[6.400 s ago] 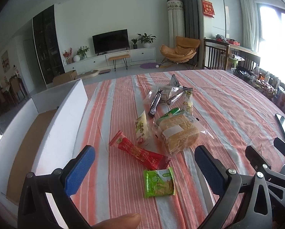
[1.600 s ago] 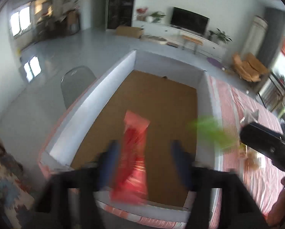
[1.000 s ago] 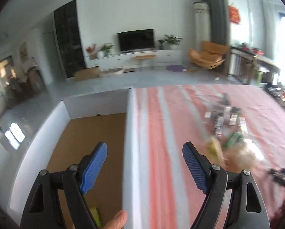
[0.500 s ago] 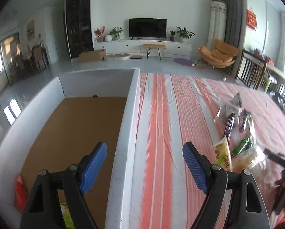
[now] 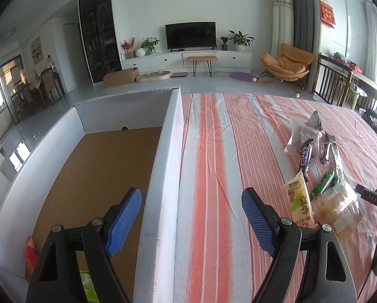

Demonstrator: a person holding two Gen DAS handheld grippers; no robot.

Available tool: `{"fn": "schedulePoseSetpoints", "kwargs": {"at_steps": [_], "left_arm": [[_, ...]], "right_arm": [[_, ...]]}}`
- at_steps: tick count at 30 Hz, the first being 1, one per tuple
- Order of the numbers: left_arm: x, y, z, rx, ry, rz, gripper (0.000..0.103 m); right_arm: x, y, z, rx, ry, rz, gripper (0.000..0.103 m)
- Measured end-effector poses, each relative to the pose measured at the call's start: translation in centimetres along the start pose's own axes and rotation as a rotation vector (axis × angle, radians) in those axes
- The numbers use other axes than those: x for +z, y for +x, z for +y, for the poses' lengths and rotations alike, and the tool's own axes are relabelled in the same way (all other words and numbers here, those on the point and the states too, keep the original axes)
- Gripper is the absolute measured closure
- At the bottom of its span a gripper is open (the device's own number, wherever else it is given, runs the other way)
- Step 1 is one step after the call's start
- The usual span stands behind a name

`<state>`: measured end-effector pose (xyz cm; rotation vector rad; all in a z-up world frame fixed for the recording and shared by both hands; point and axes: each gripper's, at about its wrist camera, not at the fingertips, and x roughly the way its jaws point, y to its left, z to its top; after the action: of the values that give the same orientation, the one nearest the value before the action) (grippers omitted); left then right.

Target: Organize snacks

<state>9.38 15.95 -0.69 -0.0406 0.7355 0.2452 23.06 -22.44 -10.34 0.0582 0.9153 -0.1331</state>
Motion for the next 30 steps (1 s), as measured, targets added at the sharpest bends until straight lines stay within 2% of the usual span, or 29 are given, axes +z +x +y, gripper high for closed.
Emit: {"fn": "schedulePoseSetpoints", "kwargs": {"at_steps": [23, 30], "left_arm": [[-0.2, 0.0, -0.4, -0.002, 0.029, 0.003, 0.022], [-0.3, 0.3, -1.1, 0.006, 0.071, 0.021, 0.022]], "right_arm": [[0.0, 0.0, 0.0, 0.0, -0.001, 0.0, 0.008], [0.0, 0.0, 0.0, 0.0, -0.001, 0.0, 0.008]]}}
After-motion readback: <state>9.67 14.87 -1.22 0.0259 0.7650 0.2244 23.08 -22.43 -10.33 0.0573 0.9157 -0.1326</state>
